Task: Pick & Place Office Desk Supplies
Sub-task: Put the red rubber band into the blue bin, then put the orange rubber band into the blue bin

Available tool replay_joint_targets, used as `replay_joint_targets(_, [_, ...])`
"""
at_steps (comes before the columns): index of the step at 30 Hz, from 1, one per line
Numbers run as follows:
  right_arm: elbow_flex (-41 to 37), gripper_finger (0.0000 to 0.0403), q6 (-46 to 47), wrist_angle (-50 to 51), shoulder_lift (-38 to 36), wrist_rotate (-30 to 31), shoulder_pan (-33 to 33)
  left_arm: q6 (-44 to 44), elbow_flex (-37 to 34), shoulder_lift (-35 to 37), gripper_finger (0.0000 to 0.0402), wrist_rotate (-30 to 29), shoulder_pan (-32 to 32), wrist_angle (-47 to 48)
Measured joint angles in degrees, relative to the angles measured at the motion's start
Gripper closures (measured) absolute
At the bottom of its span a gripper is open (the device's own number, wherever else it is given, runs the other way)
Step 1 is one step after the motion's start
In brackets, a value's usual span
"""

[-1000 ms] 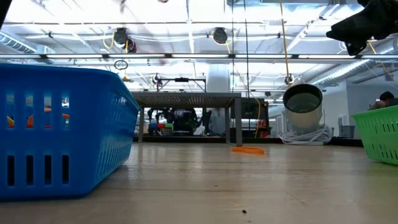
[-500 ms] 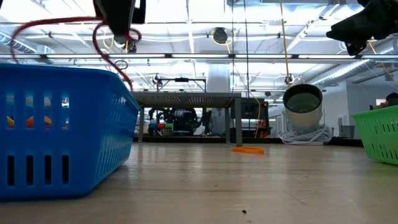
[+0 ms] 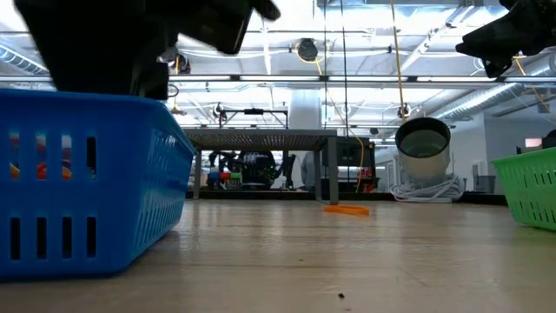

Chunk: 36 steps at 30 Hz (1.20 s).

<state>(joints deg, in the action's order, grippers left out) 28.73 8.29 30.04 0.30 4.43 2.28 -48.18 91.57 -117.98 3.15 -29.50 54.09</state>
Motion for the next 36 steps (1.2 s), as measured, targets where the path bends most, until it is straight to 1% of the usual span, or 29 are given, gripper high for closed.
replay_joint_targets(5, [0.0, 0.0314, 0.0, 0.01, 0.0, 0.0, -0.01, -2.49, -8.6, 4.14, 0.0401, 0.35, -0.11, -8.43])
replay_joint_targets(8, [0.0, 0.0314, 0.0, -0.03, 0.01, 0.0, 0.0, -5.2, -13.02, 6.24, 0.04, -0.02, -0.11, -10.1])
replay_joint_targets(11, [0.0, 0.0314, 0.0, -0.08, 0.0, 0.0, -0.01, -6.4, -14.68, 7.17, 0.0389, -1.6, -0.27, -10.78])
replay_joint_targets(14, [0.0, 0.0314, 0.0, -0.04, 0.02, 0.0, 0.0, -4.99, -14.85, 7.24, 0.0371, -3.31, -0.28, -11.36])
replay_joint_targets(18, [0.0, 0.0314, 0.0, -0.02, 0.02, 0.0, -0.02, -1.34, -13.66, 7.63, 0.0326, -5.13, -0.12, -12.32])
replay_joint_targets(24, [0.0, 0.0314, 0.0, -0.02, 0.02, 0.0, -0.02, -1.02, -13.2, 10.39, 0.0232, -8.41, 0.33, -10.76])
replay_joint_targets(29, [0.0, 0.0314, 0.0, -0.02, 0.02, 0.0, 0.0, 0.34, -13.2, 12.8, 0.0161, -8.21, 0.26, -7.9])
replay_joint_targets(33, [0.0, 0.0314, 0.0, -0.01, 0.02, 0.0, -0.01, 0.47, -13.19, 15.07, 0.0127, -8.31, 0.27, -7.56])
replay_joint_targets(36, [0.0, 0.0314, 0.0, 0.01, 0.02, 0.0, -0.01, 2.4, -11.26, 16.04, 0.0116, -10.44, 0.58, -7.09])
